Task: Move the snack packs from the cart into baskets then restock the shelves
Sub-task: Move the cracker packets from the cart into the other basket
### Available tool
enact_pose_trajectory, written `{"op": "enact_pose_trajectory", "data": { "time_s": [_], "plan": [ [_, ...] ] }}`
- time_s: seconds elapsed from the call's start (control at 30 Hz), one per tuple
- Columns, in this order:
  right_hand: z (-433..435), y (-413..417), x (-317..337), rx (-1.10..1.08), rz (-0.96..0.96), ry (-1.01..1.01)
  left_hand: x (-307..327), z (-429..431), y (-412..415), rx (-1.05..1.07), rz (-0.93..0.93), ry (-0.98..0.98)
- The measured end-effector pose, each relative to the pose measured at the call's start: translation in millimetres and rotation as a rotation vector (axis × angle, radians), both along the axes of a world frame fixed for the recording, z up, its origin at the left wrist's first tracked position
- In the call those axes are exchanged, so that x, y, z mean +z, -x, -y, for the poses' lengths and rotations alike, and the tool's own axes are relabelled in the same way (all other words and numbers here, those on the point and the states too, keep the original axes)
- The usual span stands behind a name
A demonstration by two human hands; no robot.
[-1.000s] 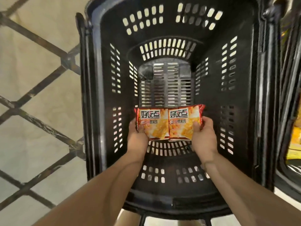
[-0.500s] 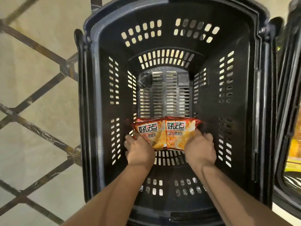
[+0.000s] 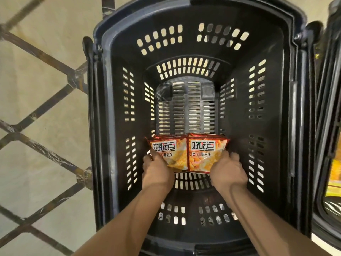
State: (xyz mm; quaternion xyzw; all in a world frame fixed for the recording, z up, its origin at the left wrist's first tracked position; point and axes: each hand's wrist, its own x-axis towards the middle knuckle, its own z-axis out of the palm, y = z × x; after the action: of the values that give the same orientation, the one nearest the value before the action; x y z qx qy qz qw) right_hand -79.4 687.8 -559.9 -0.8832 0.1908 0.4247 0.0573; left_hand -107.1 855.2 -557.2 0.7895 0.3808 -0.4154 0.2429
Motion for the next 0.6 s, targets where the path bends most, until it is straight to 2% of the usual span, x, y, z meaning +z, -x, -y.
{"op": "enact_pose_trajectory", "data": {
  "time_s": [0.07,0.23,0.43,0.6],
  "plan": [
    [-1,-1,2,0.094,-0.005,0.046,1,5,-5,-0.058,-0.054,-0.043],
    [-2,-2,-1,0.043,-0.031,-0.002,-5,-3,-9,0.104,0.004,0.032],
    [4,-3,-3,-0.017,-0.06,-0.091,0,-19,1,-0.019,0.112,0.129],
    [7,-6,-1,-0.015,-0.126,-0.144,-1,-23,-2,-0.066,0.091,0.167]
  ]
}}
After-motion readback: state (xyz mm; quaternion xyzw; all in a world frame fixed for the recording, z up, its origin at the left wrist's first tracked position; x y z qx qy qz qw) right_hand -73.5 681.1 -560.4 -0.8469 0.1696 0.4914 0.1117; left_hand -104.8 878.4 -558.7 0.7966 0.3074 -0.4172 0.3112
